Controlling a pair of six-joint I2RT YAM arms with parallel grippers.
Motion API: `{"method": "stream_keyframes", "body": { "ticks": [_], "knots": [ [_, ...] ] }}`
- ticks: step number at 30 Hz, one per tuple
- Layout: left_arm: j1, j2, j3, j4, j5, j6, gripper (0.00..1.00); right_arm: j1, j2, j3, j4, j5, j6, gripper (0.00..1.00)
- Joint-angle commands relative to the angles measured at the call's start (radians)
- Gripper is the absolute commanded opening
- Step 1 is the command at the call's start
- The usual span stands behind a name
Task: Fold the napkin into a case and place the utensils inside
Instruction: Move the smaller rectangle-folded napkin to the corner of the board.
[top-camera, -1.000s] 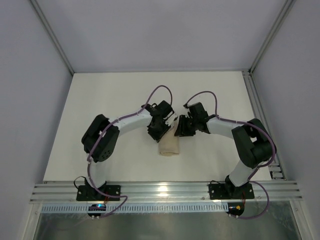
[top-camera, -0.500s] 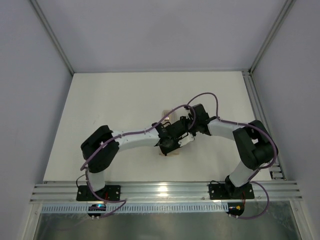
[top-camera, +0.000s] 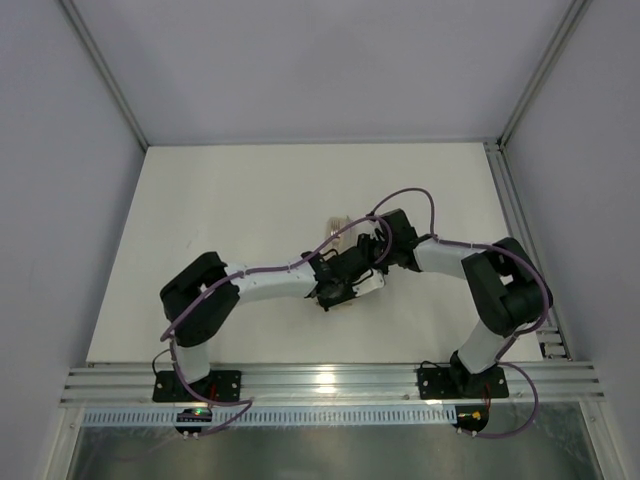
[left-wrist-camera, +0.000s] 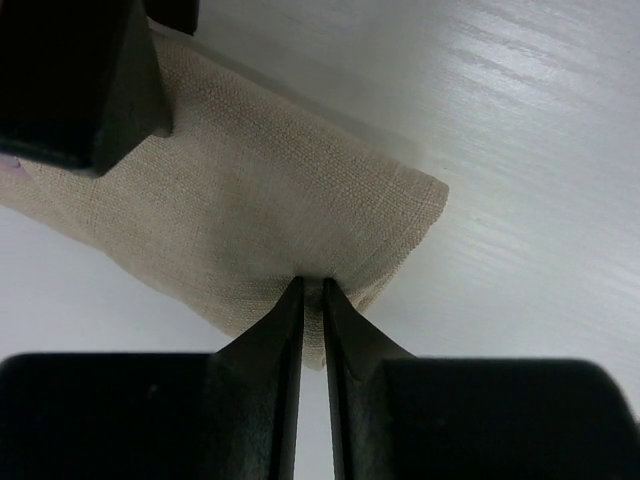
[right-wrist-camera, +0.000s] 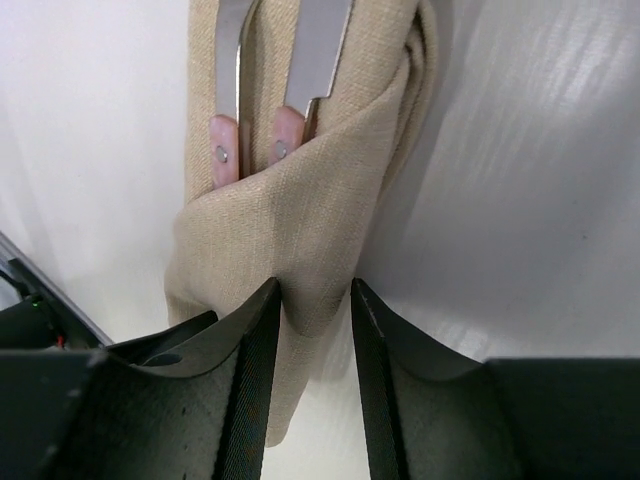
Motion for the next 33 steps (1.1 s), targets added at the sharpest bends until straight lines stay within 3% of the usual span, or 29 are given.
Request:
{"method": "stream_keyframes", "body": {
  "ticks": [1,13,21,25,33],
  "knots": [
    [0.027,0.038,-0.076,0.029,-0.152,0.087,0.13,0.003,0.054,0.002,0.059,-0.036,0.056,0.38],
    [0.208,-0.008,-0.097,0.054,-0.215,0.166,0.15,0.014,0.258,0.129,0.228,-0.046,0.241,0.26],
    [0.296,-0.146,-0.036,-0.06,-0.105,0.2,0.31,0.046,0.377,0.281,0.263,0.011,0.326,0.25],
    [0.345,-0.178,0.008,-0.146,-0.024,0.196,0.31,0.066,0.442,0.357,0.254,0.025,0.369,0.25],
    [0.565,-0.263,0.051,-0.178,0.019,0.143,0.31,0.128,0.565,0.563,0.253,0.062,0.481,0.25]
  ]
}}
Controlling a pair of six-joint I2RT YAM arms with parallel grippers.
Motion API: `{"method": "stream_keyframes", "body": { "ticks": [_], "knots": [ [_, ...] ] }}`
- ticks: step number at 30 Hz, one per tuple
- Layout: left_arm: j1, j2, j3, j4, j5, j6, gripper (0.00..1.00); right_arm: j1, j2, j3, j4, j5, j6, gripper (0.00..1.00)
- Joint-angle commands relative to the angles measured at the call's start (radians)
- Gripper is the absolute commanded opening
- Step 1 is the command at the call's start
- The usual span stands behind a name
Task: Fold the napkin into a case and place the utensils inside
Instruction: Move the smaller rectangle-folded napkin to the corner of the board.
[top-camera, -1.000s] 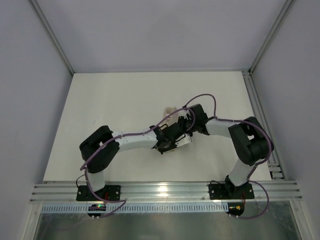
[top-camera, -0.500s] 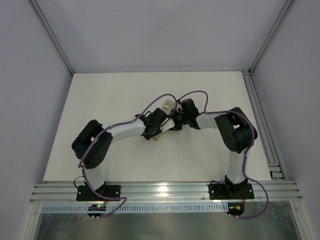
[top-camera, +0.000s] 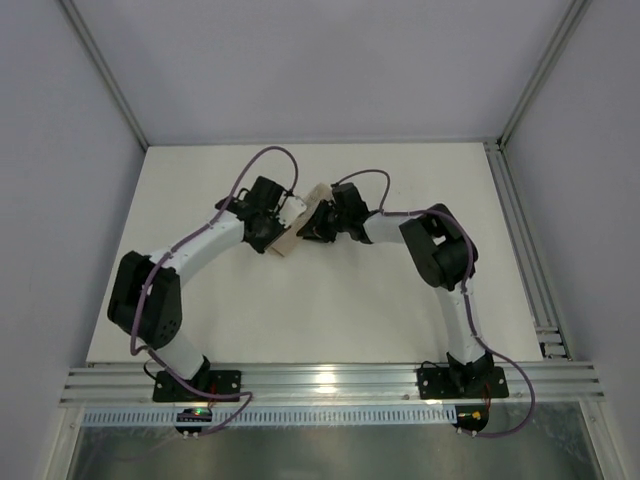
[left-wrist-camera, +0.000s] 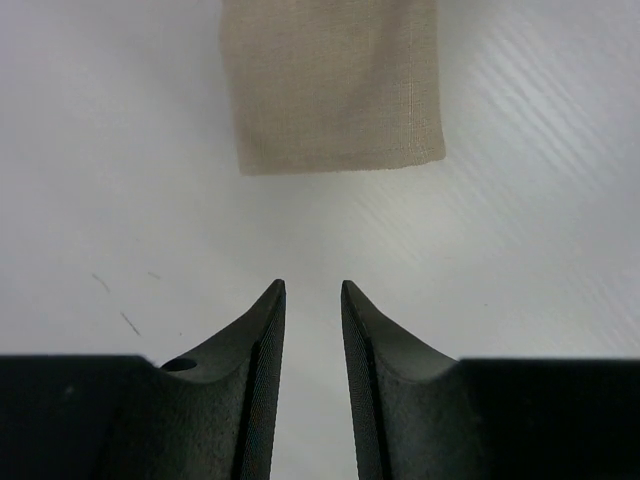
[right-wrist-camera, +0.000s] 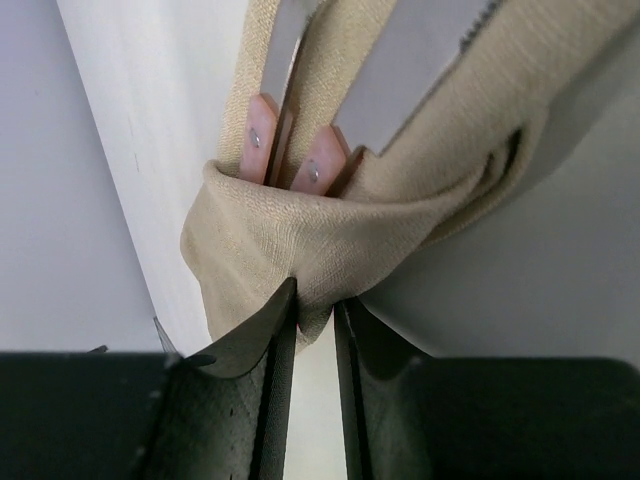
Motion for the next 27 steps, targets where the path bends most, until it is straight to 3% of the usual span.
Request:
{"method": "stream_keyframes", "body": {
  "ticks": [1,11,17,21,24,27],
  "knots": [
    [0.1,-0.08,0.04,-0.043,0.046,-0.028,0.31,0.038,0.091,0.133,-0.063,0.08,0.06,0.25],
    [0.247,-0.16,-0.002,-0.054,0.063,-0.071,0.31,0.063,0.308,0.497,-0.18,0.079,0.198,0.25],
    [0.3,-0.201,-0.052,-0.046,0.063,-0.083,0.31,0.058,0.372,0.676,-0.301,0.139,0.194,0.25],
    [0.328,-0.233,-0.065,-0.061,0.06,-0.09,0.31,0.052,0.381,0.69,-0.292,0.12,0.198,0.34],
    [0.332,-0.256,-0.076,-0.071,0.038,-0.102,0.32,0.055,0.349,0.638,-0.268,0.094,0.172,0.47],
    [0.336,-0.272,-0.087,-0.083,0.025,-0.122,0.33,0.059,0.253,0.514,-0.225,0.088,0.123,0.68]
  ]
}}
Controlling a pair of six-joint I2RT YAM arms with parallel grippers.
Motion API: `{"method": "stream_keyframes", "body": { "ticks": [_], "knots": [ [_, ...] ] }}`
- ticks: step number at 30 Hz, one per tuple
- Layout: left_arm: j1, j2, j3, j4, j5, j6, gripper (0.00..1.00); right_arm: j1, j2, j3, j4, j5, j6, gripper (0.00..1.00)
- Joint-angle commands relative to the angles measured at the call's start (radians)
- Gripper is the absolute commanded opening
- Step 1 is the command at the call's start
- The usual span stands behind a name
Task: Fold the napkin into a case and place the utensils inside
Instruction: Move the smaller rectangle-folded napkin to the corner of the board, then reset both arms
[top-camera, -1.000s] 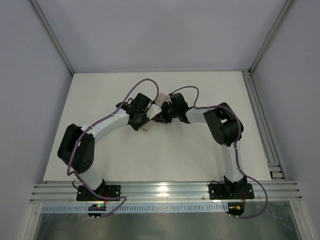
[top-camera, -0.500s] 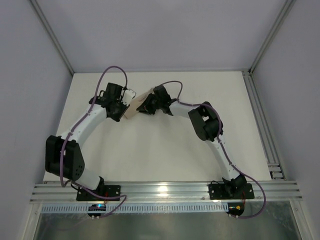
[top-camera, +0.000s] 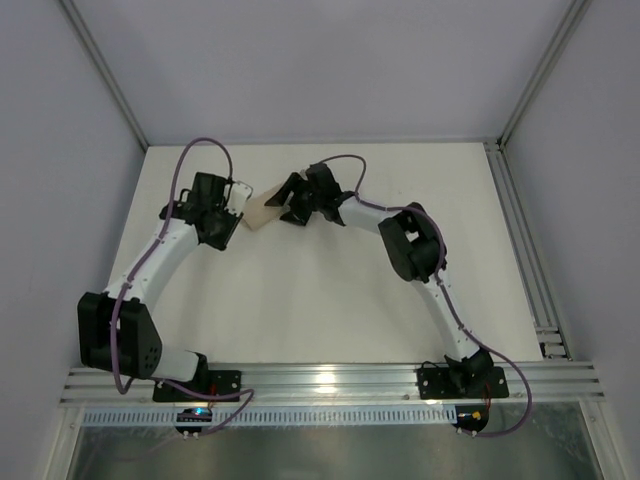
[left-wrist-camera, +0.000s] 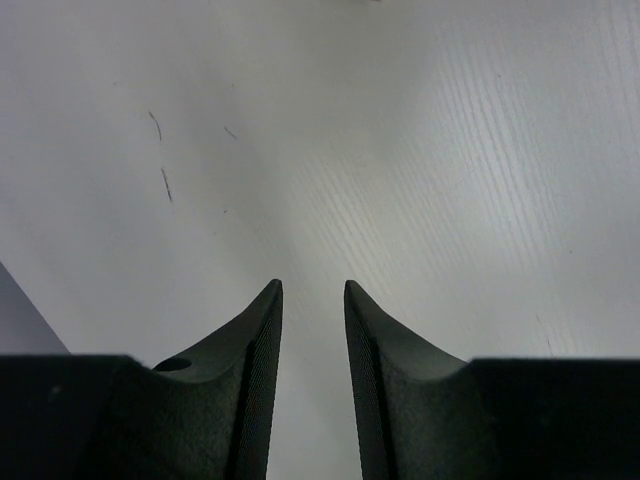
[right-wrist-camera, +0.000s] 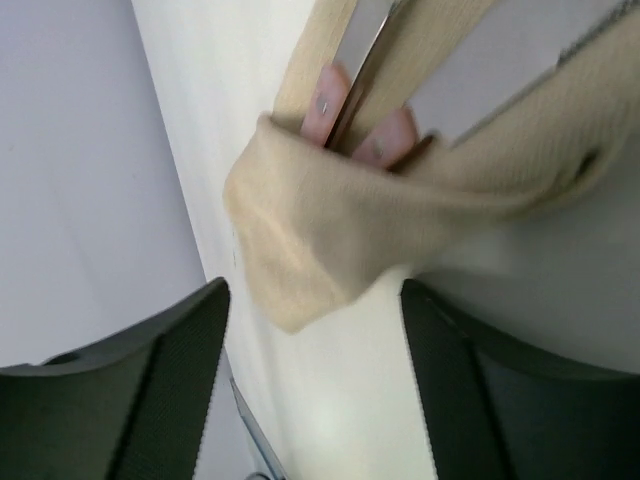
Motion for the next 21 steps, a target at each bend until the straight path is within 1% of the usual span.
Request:
{"method": "stream_keyframes", "body": {
  "ticks": [1,2,4,5,7,8,9,10,11,12,15,16,18,19,20,21],
  "knots": [
    [0.007,-0.05,-0.014,-0.022,-0.027,-0.039,0.34,0.002,-0.153,-0.181,-0.011,0.03,-0.092,0.78],
    [0.007,-0.055,-0.019,-0.022,-0.042,-0.042,0.34,0.002,-0.192,-0.227,0.009,0.038,-0.106,0.83],
    [0.008,-0.064,-0.031,-0.021,-0.082,-0.055,0.35,0.008,-0.273,-0.349,0.03,0.075,-0.143,0.9],
    [0.011,-0.072,-0.035,-0.022,-0.093,-0.058,0.35,0.008,-0.353,-0.381,0.03,0.084,-0.19,0.96],
    [0.013,-0.08,-0.045,-0.022,-0.108,-0.065,0.35,0.01,-0.428,-0.474,0.03,0.112,-0.224,0.98],
    [0.014,-0.089,-0.046,-0.024,-0.113,-0.065,0.36,0.01,-0.502,-0.5,0.027,0.118,-0.244,0.99],
    [0.017,-0.09,-0.048,-0.025,-0.121,-0.068,0.36,0.01,-0.539,-0.526,0.02,0.122,-0.28,0.99],
    [0.019,-0.093,-0.049,-0.027,-0.127,-0.078,0.39,0.01,-0.576,-0.577,0.007,0.136,-0.298,0.99],
    [0.022,-0.098,-0.051,-0.03,-0.128,-0.081,0.4,0.01,-0.612,-0.6,-0.002,0.145,-0.32,0.99],
    [0.027,-0.104,-0.051,-0.033,-0.133,-0.084,0.4,0.01,-0.684,-0.625,-0.017,0.161,-0.365,0.99],
    [0.046,-0.118,-0.071,-0.031,-0.18,-0.09,0.43,-0.011,-0.801,-0.7,-0.109,0.198,-0.462,0.99],
    [0.056,-0.121,-0.077,-0.028,-0.185,-0.091,0.45,-0.051,-0.827,-0.744,-0.135,0.19,-0.476,0.99],
    [0.094,-0.124,-0.095,-0.028,-0.182,-0.105,0.45,-0.106,-0.887,-0.804,-0.151,0.172,-0.491,0.99],
    [0.109,-0.123,-0.103,-0.028,-0.18,-0.11,0.45,-0.137,-0.965,-0.873,-0.154,0.181,-0.511,0.99],
    [0.125,-0.124,-0.109,-0.025,-0.18,-0.114,0.46,-0.197,-1.008,-0.905,-0.161,0.205,-0.525,0.99],
    [0.158,-0.121,-0.127,-0.024,-0.18,-0.116,0.46,-0.223,-1.056,-0.939,-0.171,0.298,-0.542,0.99]
  ]
}}
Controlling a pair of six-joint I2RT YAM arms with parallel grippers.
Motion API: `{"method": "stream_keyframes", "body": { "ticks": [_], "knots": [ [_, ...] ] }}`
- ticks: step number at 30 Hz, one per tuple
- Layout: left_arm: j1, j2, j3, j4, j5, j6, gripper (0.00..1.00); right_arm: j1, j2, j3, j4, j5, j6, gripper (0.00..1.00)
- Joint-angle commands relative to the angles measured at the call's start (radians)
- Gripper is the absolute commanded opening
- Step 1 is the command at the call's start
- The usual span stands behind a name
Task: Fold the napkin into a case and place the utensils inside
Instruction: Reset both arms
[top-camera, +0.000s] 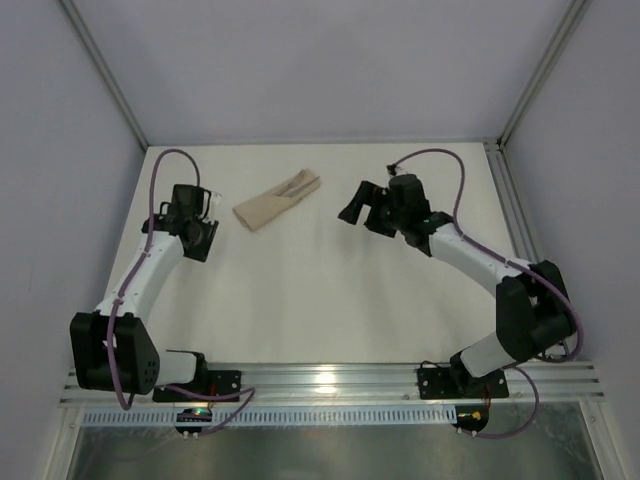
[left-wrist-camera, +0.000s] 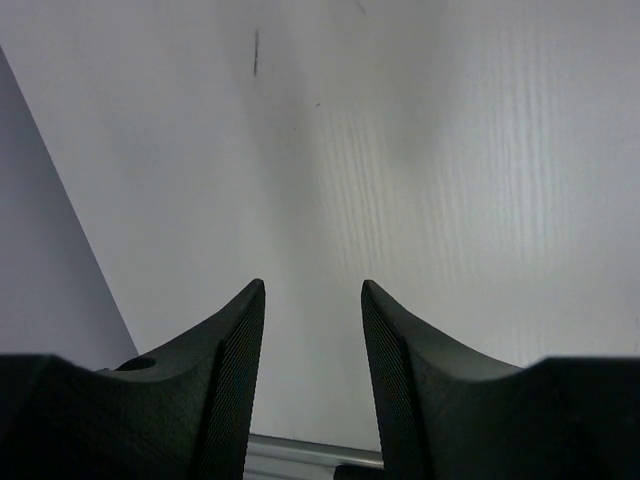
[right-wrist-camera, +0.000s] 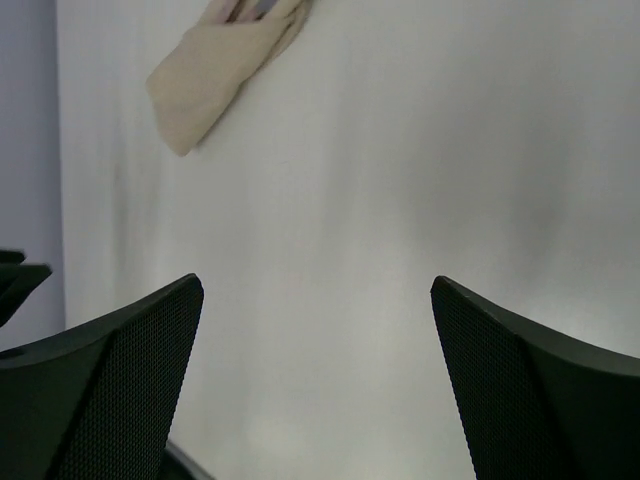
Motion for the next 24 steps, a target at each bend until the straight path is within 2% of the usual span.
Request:
{"method": "stream_keyframes", "body": {
  "ticks": [1,3,6,10,14,24],
  "knots": [
    [0.079,-0.015,-0.036,0.005,-0.023,-0.029,0.46,-0.132,-0.208,-0.144,-0.098,0.195,-0.136,0.99],
    [0.151,-0.011,-0.062,0.02,-0.007,-0.029,0.46,-0.213,-0.29,-0.183,-0.14,0.346,-0.166,0.99],
    [0.235,0.009,-0.076,0.04,0.013,-0.031,0.46,-0.305,-0.422,-0.249,-0.175,0.487,-0.212,0.99],
    [0.297,0.023,-0.102,0.085,0.005,-0.021,0.46,-0.357,-0.519,-0.32,-0.195,0.598,-0.244,0.99],
    [0.303,0.041,-0.122,0.097,0.004,-0.021,0.46,-0.359,-0.57,-0.378,-0.149,0.572,-0.238,0.99],
    [0.303,0.035,-0.133,0.1,0.011,-0.026,0.46,-0.36,-0.551,-0.421,-0.08,0.572,-0.247,0.99]
  ]
}}
